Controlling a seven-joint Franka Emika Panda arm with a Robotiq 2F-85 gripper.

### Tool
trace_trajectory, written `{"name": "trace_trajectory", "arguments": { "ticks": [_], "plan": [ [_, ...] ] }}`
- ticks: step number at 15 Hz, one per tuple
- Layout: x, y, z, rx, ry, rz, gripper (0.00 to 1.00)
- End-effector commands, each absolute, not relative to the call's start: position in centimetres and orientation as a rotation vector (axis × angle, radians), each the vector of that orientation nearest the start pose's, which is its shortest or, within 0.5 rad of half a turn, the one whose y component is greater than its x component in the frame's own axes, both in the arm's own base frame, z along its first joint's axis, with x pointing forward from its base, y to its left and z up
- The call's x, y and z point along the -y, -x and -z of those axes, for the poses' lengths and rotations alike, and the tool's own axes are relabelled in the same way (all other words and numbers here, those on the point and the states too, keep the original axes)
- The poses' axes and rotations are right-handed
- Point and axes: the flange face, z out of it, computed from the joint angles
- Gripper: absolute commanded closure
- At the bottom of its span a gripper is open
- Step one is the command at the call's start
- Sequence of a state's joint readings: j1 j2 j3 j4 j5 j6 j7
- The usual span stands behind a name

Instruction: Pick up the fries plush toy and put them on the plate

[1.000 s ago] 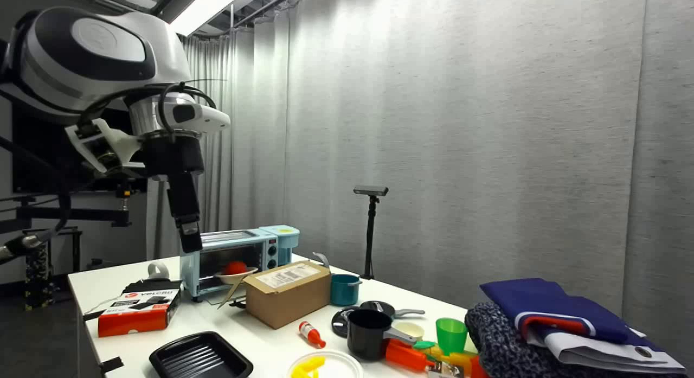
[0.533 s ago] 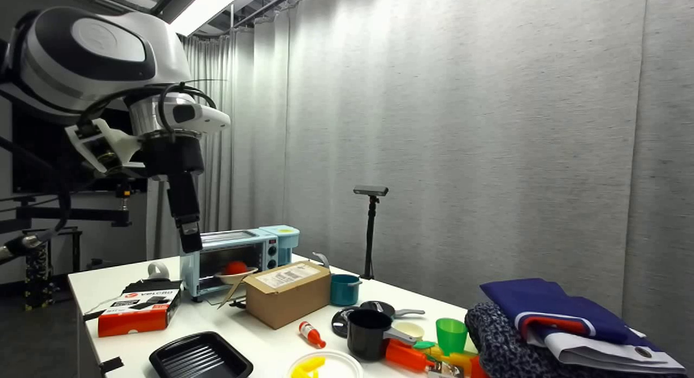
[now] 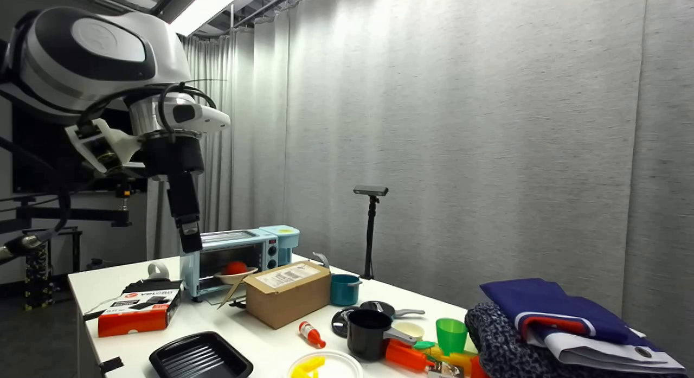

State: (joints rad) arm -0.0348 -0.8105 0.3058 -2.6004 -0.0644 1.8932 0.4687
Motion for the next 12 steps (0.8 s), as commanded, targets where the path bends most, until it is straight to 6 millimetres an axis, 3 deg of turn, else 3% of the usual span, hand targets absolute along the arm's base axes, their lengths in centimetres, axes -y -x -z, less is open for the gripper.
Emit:
{"name": "trace_trajectory", "arguments": {
  "ticks": [1,3,7,12],
  "plan": [
    [-9.0,-31.2,-50.0,-0.441,3.344,0.276,0.00],
    [-9.0,-31.2,-50.0,-0.441,3.344,0.276,0.00],
    [-7.0,-33.4,-50.4,-0.536,3.303,0.314,0.00],
    [-1.6,-37.5,-50.4,-0.752,3.199,0.429,0.00]
  ]
}}
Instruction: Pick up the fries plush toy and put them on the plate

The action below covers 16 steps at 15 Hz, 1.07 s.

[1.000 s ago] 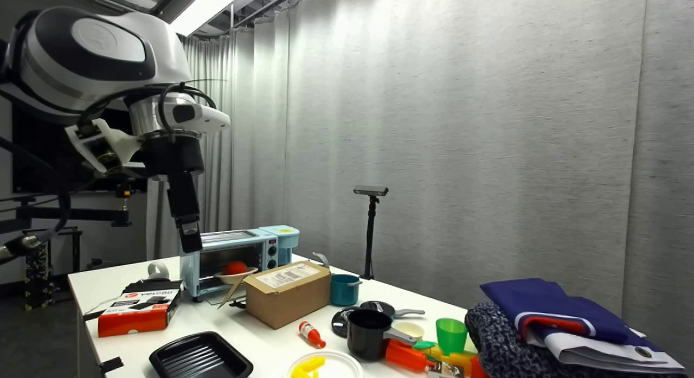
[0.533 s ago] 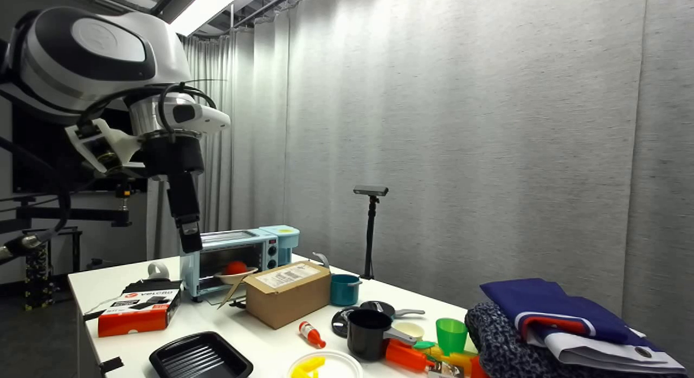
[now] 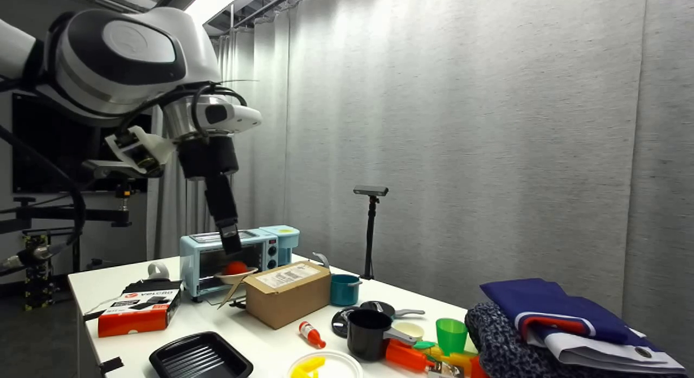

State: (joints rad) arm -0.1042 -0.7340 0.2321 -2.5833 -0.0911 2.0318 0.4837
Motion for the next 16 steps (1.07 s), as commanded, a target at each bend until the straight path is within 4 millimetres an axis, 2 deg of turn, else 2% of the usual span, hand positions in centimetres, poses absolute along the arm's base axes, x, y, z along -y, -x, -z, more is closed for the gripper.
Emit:
{"name": "trace_trajectory", "arguments": {
  "ticks": [1,4,5,8,12,13,16],
  "plan": [
    [-0.4,-38.4,-50.1,-0.829,3.161,0.435,0.00],
    [1.9,-40.8,-49.6,-1.007,3.075,0.454,0.00],
    [1.0,-38.9,-49.5,-0.916,3.107,0.437,0.00],
    [1.8,-40.4,-49.0,-0.979,3.080,0.421,0.00],
    [1.8,-40.6,-49.2,-0.986,3.074,0.425,0.00],
    [2.0,-41.0,-49.2,-1.032,3.064,0.441,0.00],
    [3.6,-41.9,-49.7,-1.111,3.024,0.456,0.00]
  ]
}}
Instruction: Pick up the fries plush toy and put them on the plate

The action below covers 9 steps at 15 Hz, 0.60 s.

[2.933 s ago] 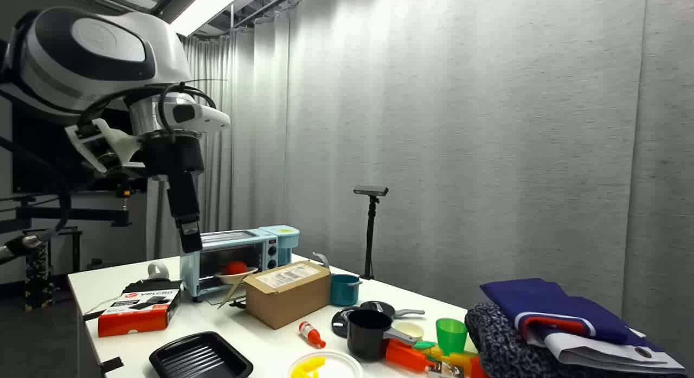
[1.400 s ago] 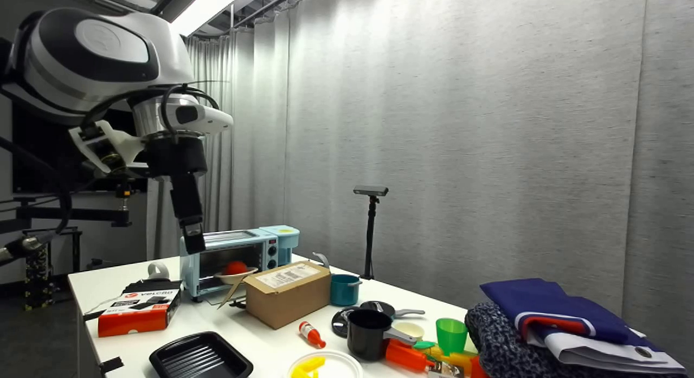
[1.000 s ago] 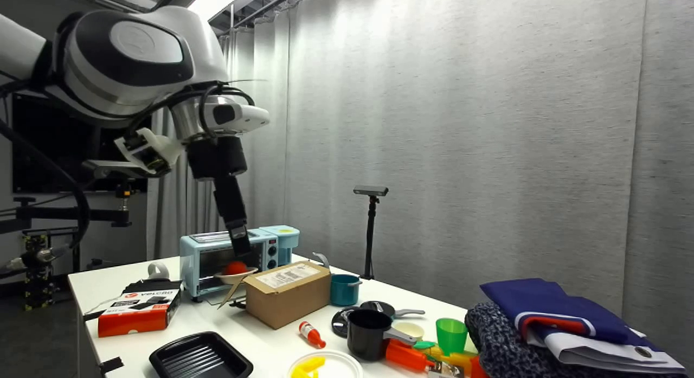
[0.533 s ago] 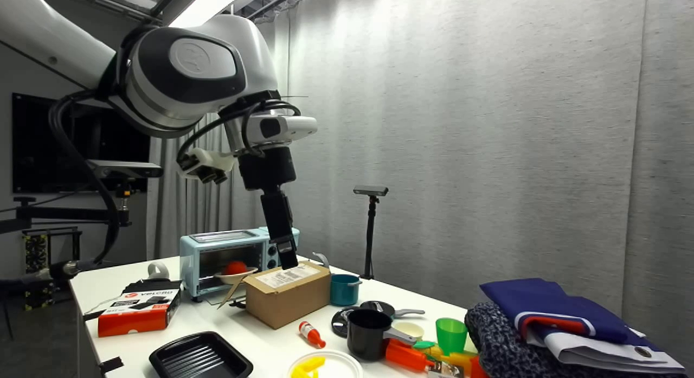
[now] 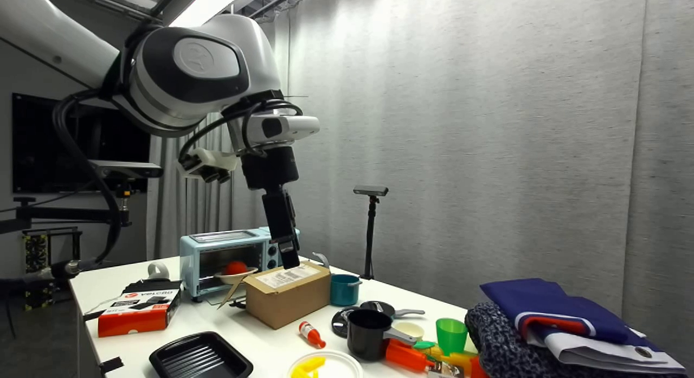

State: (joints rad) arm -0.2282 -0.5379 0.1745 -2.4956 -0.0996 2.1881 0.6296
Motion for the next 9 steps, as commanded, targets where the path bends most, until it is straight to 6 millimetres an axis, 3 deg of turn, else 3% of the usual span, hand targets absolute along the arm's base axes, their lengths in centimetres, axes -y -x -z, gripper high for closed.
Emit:
{"name": "trace_trajectory", "arguments": {
  "ticks": [1,5,9],
  "plan": [
    [4.2,-42.4,-49.8,-1.200,2.974,0.469,0.00],
    [6.7,-45.3,-48.2,-1.535,2.758,0.440,0.00],
    [5.5,-49.2,-44.4,-1.767,2.577,0.461,0.00]
  ]
}}
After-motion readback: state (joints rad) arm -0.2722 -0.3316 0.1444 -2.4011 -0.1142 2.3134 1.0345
